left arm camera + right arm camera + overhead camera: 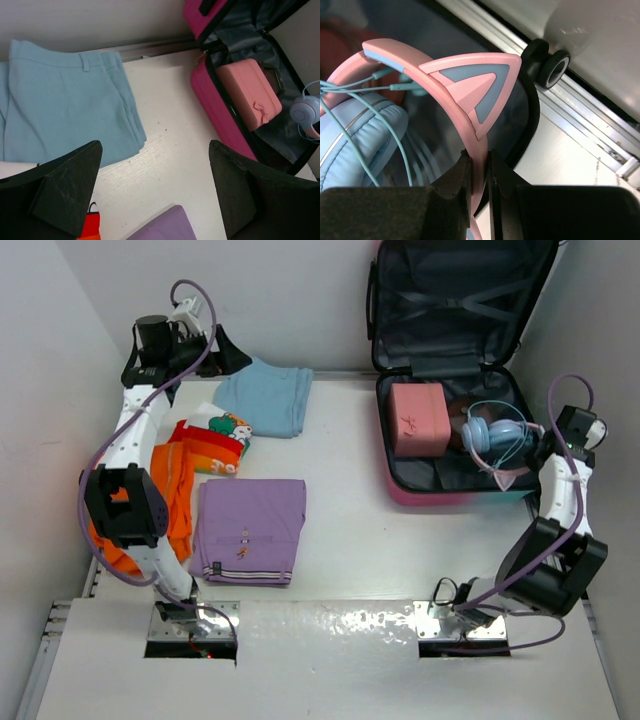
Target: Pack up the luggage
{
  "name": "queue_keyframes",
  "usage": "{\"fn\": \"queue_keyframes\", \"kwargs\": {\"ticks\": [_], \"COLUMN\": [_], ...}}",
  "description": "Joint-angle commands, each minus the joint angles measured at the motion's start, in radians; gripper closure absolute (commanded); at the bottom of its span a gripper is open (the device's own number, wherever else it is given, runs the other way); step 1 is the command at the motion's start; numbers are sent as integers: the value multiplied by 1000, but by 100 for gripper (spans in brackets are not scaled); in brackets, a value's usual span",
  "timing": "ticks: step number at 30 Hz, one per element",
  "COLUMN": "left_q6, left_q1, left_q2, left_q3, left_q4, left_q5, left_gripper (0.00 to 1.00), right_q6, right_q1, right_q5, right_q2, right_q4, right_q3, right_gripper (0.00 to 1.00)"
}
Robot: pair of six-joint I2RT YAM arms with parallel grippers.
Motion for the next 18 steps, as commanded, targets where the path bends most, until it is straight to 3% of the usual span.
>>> {"fn": "queue_keyframes", "kwargs": {"ticks": [1,8,13,14,18], "left_q6": [-10,15,18,15,-4], "left_q1": [25,36,36,36,36], "left_q2": [13,18,19,21,22], "left_q3": [21,29,26,26,24], "left_q4": [31,17,14,14,26], "left_q5": [5,-12,-17,-18,-18], "left_gripper": [16,16,16,16,16], "right_q6": [112,188,87,71,-46], "right_q1": [12,2,2,5,25], "right_q5": [72,130,80,64,66], "right_q2": [22,157,236,246,214], "right_q4": [144,230,193,161,180], "right_q3": [12,-37,3,7,-32], "right_gripper": [100,100,100,98,73]}}
